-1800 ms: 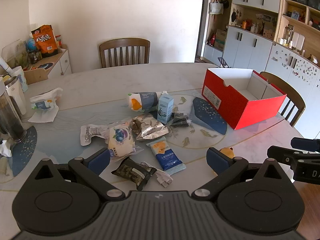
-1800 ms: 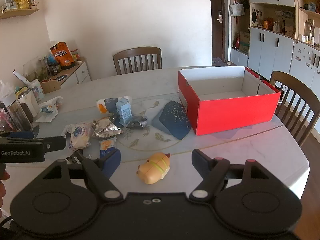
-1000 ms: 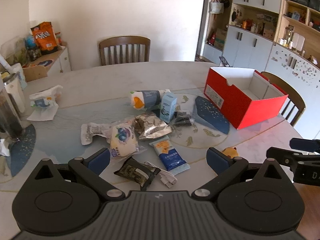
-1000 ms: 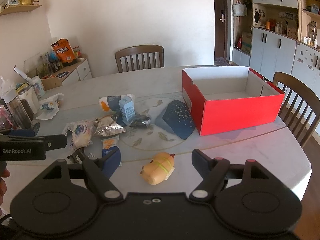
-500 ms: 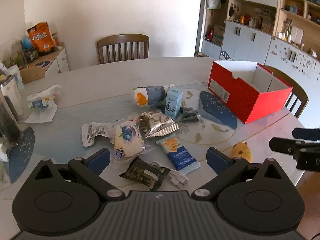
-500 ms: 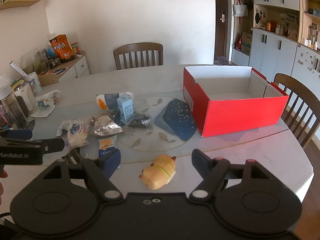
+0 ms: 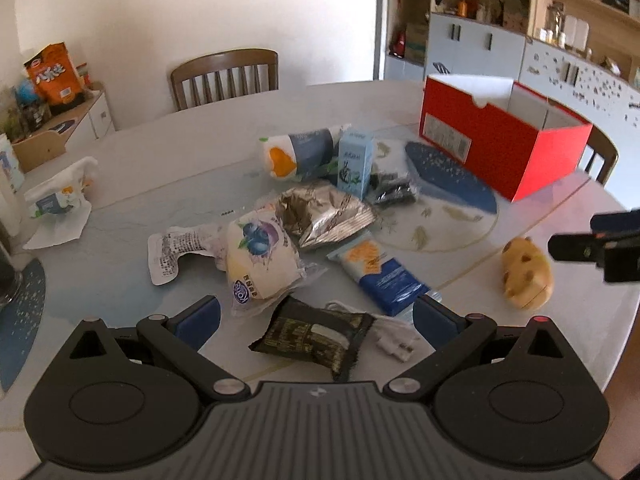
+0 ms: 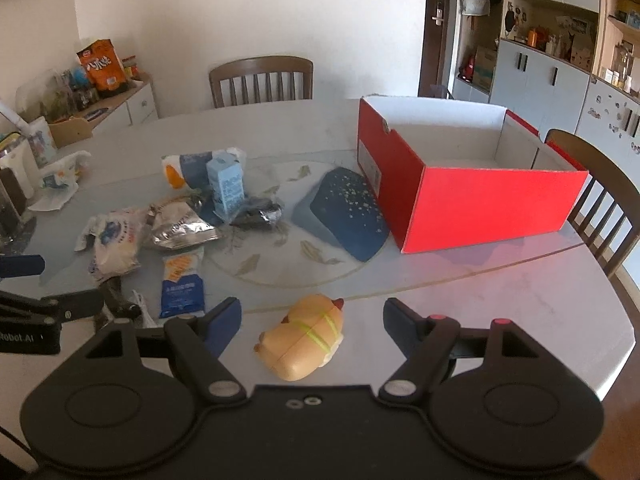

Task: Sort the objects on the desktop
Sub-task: 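Move both tools toward the table items, then grasp the black snack packet with the left tool while the right tool grasps the yellow toy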

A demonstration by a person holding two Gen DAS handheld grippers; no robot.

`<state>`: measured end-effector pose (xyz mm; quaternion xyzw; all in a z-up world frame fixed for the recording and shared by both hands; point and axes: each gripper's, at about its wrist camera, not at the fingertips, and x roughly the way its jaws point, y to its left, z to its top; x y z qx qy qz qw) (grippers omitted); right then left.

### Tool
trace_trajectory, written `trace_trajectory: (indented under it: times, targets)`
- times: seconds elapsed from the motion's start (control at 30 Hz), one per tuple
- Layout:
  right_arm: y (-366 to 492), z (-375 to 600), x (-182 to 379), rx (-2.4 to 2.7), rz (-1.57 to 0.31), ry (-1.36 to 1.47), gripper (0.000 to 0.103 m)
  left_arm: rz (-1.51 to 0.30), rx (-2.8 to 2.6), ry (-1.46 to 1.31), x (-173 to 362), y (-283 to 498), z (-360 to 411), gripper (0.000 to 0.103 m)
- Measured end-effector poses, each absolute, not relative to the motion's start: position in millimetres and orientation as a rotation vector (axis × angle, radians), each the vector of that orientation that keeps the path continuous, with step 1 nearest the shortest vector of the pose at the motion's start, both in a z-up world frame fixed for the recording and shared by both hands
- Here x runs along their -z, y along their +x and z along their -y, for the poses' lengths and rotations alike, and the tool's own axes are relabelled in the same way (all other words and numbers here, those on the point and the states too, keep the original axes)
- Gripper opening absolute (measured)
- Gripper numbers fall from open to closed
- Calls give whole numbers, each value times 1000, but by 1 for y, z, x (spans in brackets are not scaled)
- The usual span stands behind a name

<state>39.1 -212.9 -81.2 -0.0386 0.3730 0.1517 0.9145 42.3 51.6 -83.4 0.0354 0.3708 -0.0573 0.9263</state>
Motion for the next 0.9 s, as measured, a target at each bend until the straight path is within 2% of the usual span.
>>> trace_trajectory:
  times: [0.57, 0.8, 0.9]
  targets:
    - [64, 201, 117, -259, -856, -60, 76, -801, 196, 101, 120, 61, -68, 101]
    - [68, 195, 120, -250, -871, -62, 75, -818, 233, 91, 124, 65, -70, 88]
    - [69, 194, 121, -247, -876, -62, 75, -823, 250, 97, 126, 66, -69, 78]
